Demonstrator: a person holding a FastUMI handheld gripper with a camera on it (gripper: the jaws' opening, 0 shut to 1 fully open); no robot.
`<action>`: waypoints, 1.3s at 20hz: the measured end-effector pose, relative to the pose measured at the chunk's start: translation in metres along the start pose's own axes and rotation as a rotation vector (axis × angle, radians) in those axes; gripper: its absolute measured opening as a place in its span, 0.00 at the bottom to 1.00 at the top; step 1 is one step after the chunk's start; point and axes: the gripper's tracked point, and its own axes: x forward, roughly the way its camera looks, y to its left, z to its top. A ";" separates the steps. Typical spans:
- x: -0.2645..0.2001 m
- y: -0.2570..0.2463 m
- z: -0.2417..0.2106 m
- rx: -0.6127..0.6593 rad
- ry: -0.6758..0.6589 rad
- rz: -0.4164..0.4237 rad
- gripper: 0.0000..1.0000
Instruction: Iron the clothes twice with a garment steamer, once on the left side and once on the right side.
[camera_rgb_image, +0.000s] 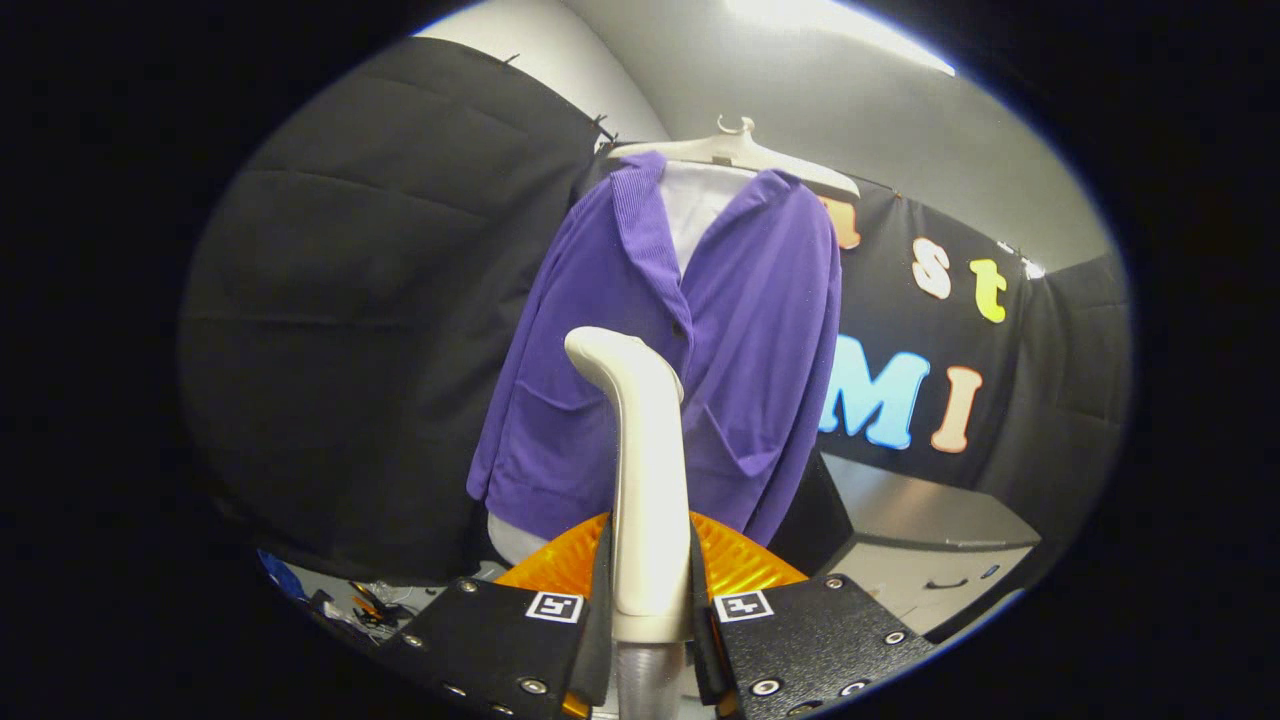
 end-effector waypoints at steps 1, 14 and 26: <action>0.006 -0.003 0.020 -0.005 -0.043 -0.002 0.33; 0.047 0.027 0.180 0.009 -0.364 0.027 0.33; 0.080 0.024 0.153 -0.036 -0.310 -0.074 0.33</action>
